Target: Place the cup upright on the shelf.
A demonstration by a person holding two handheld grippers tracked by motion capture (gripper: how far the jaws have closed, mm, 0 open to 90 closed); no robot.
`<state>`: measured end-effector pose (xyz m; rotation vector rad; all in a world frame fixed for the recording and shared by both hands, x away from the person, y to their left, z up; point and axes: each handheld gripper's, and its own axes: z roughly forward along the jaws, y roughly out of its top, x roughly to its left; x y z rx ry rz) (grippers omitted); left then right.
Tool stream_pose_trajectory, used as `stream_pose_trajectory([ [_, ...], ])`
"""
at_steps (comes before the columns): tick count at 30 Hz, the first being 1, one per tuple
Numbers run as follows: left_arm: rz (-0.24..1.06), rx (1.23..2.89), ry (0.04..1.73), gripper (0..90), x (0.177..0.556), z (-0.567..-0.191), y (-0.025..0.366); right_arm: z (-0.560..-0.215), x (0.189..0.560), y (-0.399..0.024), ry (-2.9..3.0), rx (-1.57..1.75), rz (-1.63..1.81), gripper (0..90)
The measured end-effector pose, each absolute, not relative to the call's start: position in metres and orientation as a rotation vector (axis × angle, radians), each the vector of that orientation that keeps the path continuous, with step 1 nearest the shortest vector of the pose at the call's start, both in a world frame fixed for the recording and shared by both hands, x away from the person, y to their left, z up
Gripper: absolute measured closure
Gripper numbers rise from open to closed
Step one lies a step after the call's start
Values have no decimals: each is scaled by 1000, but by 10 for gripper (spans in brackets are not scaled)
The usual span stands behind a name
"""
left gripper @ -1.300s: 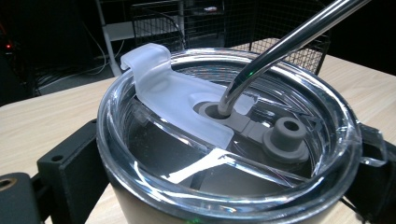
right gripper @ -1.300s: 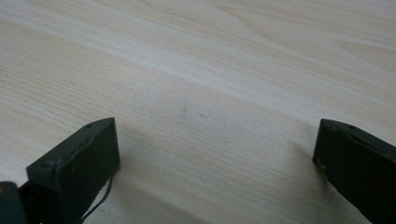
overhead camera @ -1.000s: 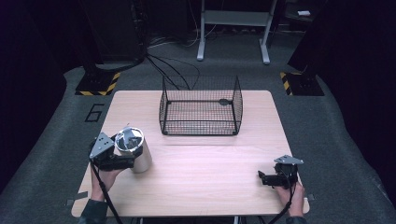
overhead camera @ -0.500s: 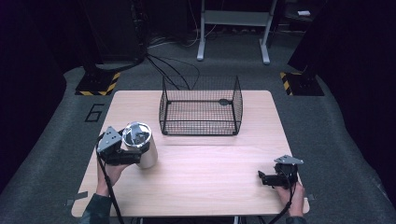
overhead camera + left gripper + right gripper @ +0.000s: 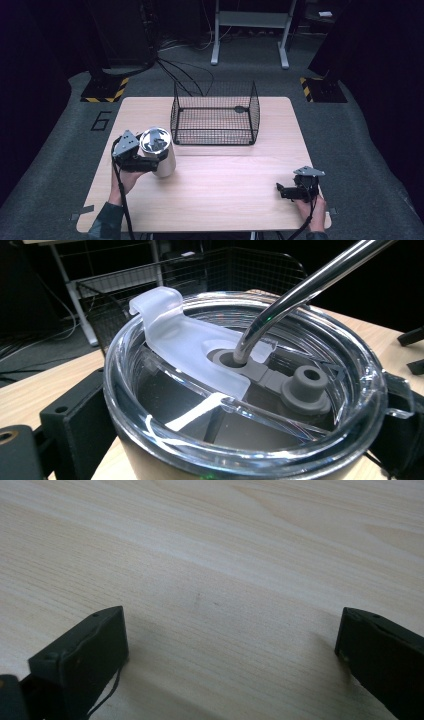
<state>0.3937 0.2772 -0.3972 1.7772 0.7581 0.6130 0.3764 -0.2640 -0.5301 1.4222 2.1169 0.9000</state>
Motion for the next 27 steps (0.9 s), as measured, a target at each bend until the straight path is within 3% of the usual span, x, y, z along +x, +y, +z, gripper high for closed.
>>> stream_pose_trajectory([
  [27, 539, 1788, 645, 39, 413, -372, 248, -530, 376, -264, 2117, 1421, 901, 1],
])
